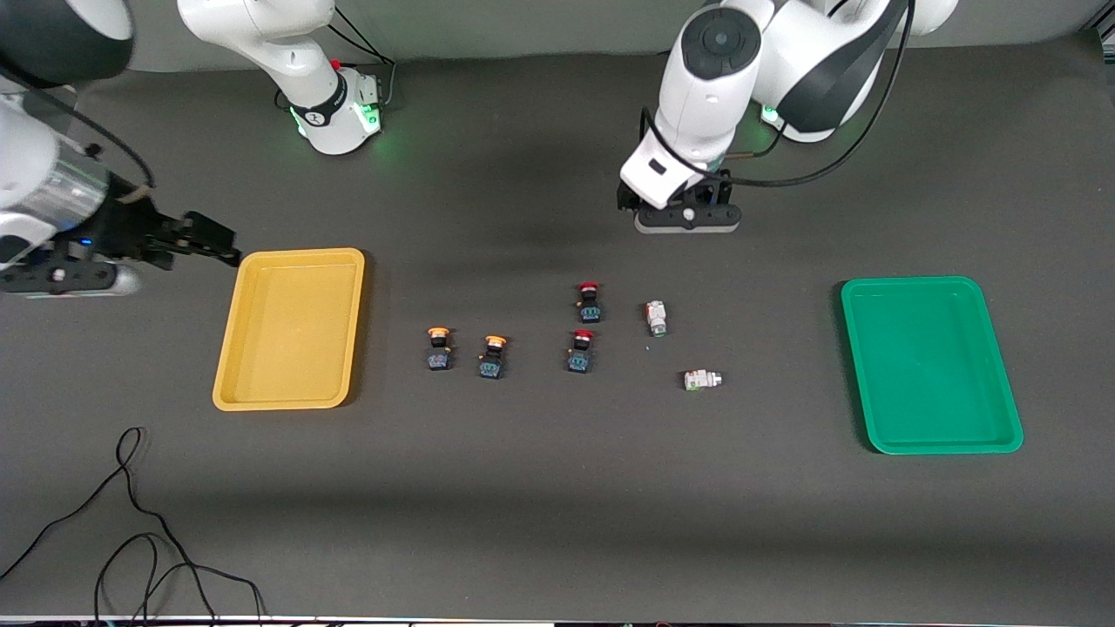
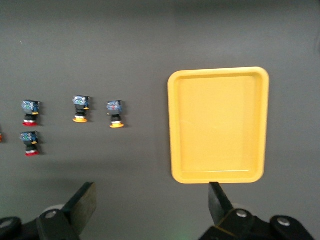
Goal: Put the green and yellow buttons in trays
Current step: 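Reach the left gripper to a white switch while the right gripper reaches orange-capped switch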
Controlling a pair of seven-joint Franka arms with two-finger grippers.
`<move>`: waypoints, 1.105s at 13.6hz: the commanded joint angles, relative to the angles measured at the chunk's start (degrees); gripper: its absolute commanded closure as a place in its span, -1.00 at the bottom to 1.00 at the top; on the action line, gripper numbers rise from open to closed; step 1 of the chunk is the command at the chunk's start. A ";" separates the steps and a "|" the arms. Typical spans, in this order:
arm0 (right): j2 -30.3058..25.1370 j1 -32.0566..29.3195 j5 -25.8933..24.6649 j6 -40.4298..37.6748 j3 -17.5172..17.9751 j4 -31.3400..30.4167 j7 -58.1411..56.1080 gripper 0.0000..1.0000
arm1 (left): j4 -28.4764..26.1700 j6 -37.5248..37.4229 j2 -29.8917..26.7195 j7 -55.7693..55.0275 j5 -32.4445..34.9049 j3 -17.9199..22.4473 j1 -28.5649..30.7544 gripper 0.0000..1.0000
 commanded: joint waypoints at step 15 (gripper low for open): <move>20.01 13.91 0.96 34.64 0.10 -15.91 15.84 -0.99 | -8.20 36.34 24.42 -4.82 -0.82 0.73 2.15 -0.99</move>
